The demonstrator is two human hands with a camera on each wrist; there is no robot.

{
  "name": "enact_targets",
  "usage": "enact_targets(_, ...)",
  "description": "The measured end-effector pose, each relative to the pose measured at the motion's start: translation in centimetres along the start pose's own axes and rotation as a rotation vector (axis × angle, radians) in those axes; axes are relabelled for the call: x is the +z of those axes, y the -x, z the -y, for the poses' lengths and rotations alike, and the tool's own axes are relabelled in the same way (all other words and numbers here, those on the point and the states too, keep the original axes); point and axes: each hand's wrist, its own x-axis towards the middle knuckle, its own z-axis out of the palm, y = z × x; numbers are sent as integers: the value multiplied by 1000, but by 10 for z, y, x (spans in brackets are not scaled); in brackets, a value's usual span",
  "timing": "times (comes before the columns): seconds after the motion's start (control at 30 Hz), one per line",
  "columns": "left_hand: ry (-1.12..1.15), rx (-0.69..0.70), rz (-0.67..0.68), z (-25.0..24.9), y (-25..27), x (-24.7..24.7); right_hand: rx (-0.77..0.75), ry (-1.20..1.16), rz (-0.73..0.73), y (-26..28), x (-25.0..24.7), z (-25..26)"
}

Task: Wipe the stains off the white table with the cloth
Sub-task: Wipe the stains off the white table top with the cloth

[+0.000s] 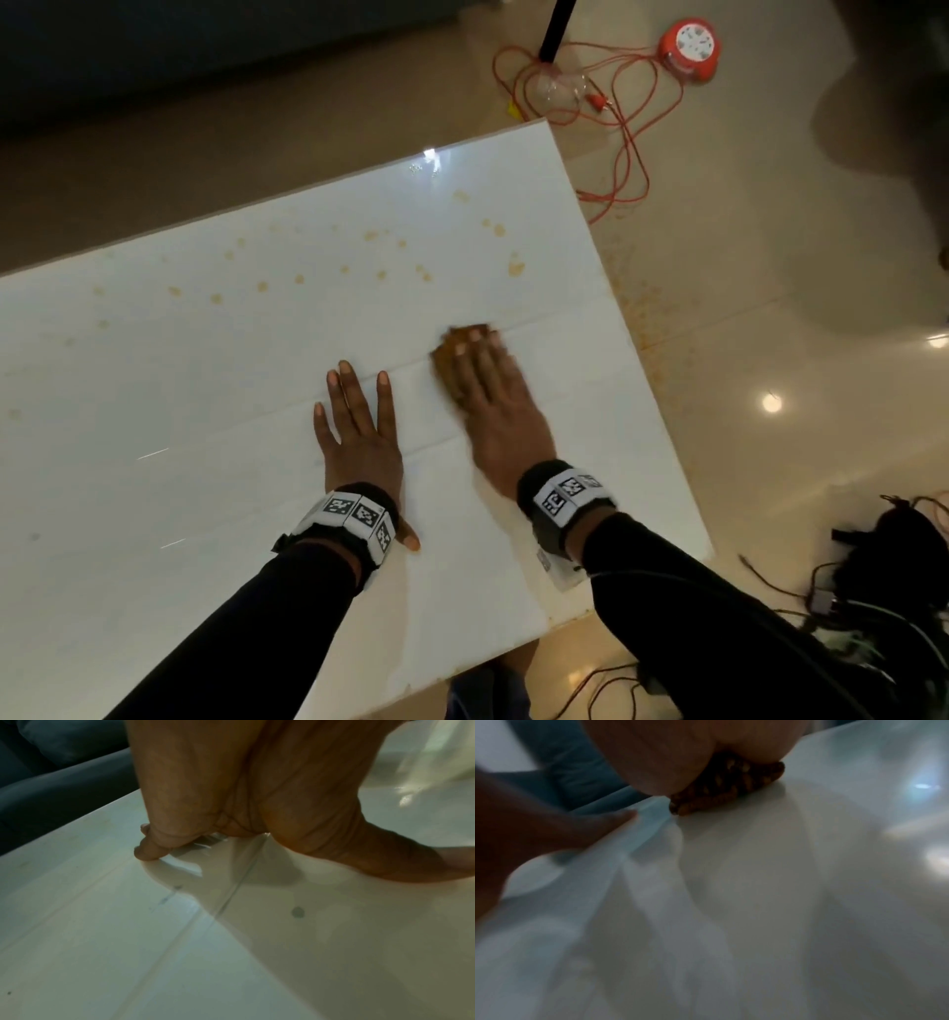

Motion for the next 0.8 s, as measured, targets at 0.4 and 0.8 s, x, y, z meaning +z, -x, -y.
enact_targets(0.4,44,-1,38,1,3,-7,295,-108,-122,25,-38,-113)
enact_targets(0.8,189,-50,77,-10,3,-6,-67,135,37,-204,-83,-170)
